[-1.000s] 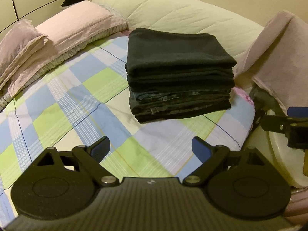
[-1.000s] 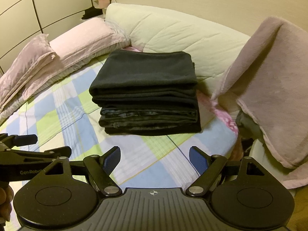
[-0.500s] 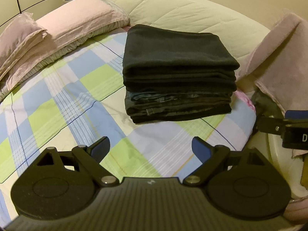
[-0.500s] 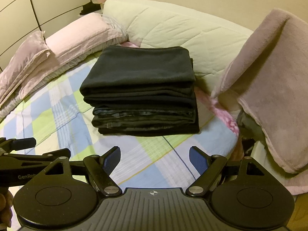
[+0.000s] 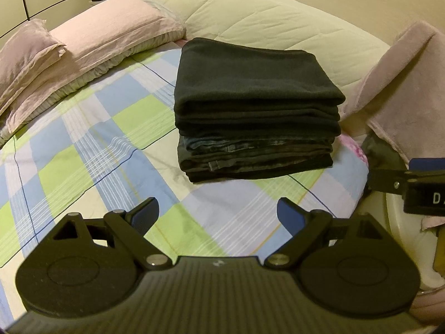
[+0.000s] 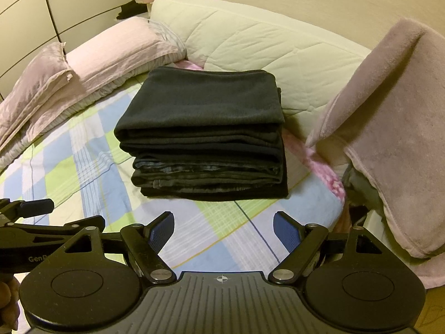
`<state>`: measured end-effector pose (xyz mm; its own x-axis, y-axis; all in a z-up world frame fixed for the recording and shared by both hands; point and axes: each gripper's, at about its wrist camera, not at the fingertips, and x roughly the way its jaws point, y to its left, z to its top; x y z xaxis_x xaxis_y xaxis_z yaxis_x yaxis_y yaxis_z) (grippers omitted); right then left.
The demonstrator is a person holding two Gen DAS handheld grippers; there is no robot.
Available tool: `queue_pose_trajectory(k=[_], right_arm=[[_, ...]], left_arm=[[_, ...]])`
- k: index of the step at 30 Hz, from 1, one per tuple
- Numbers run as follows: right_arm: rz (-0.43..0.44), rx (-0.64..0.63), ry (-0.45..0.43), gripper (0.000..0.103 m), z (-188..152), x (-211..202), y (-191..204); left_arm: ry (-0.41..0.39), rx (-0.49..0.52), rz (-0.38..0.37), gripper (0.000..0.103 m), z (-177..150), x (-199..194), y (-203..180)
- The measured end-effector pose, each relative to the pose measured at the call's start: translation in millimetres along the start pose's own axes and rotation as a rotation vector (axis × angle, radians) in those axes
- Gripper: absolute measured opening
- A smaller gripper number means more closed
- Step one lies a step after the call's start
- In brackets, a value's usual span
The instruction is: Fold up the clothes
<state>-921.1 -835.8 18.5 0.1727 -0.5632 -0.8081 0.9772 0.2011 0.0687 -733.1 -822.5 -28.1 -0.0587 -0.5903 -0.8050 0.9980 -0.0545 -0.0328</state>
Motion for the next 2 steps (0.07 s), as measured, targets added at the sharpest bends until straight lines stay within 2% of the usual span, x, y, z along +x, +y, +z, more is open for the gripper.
queue_pose_trajectory(k=[2], right_arm=[[0.0,0.001,0.001,0.081,-0.2,-0.1,0.2]], left_arm=[[-0.01,0.001,0.003,0.09,-0.1,-1.6,0.2]])
